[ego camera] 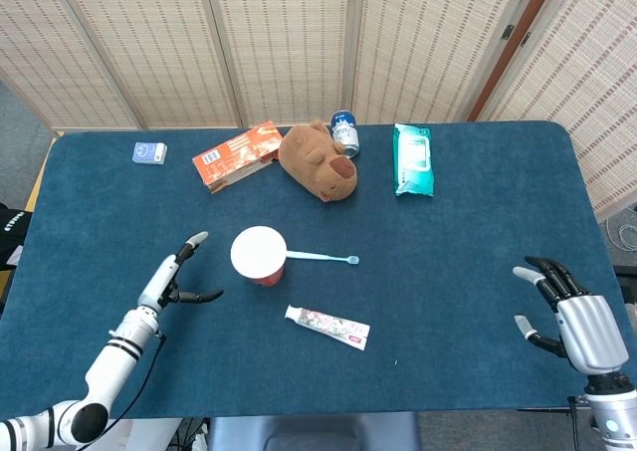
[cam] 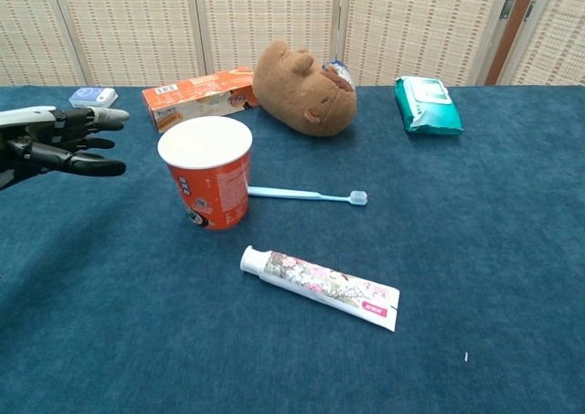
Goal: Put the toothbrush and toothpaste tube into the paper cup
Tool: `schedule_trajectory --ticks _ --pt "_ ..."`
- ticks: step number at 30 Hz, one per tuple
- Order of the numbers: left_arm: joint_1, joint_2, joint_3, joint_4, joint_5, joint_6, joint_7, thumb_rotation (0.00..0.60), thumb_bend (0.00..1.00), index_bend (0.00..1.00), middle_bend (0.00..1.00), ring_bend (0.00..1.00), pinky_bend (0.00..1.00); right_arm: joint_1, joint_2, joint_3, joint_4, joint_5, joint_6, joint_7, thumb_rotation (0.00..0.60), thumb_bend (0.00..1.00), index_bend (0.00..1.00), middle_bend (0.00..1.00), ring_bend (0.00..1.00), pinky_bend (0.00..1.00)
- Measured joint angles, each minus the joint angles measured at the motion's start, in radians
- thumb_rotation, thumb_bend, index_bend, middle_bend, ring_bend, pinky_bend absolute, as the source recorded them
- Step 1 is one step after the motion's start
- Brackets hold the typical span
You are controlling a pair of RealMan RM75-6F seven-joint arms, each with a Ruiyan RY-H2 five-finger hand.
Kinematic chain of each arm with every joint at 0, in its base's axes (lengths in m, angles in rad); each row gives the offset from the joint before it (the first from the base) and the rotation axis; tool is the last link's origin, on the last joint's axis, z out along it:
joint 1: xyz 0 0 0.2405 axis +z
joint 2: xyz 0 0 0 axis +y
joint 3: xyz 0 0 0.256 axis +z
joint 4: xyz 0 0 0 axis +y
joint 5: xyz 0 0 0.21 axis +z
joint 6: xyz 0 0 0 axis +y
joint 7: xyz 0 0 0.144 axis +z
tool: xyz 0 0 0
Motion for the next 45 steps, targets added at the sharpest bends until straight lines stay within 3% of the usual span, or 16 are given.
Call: schedule_trajectory --ticks 26,45 --pt "-0.057 -0.082 -0.026 0.012 -0.06 -0.129 -0.002 0.6 0.0 0.0 0.0 0.0 0.0 -0.003 -0.002 -0.002 0.015 0.006 0.004 0.021 0.6 0.23 0.27 0.19 0.16 0.47" --pt "-0.068 -0.115 -0.011 0.005 -0.063 -0.161 0.01 0.6 0.0 0.0 0.0 0.0 0.0 -0.004 -0.003 -0.003 0.021 0.007 0.004 0.03 0.6 0.23 0.27 0.19 0.16 0.47"
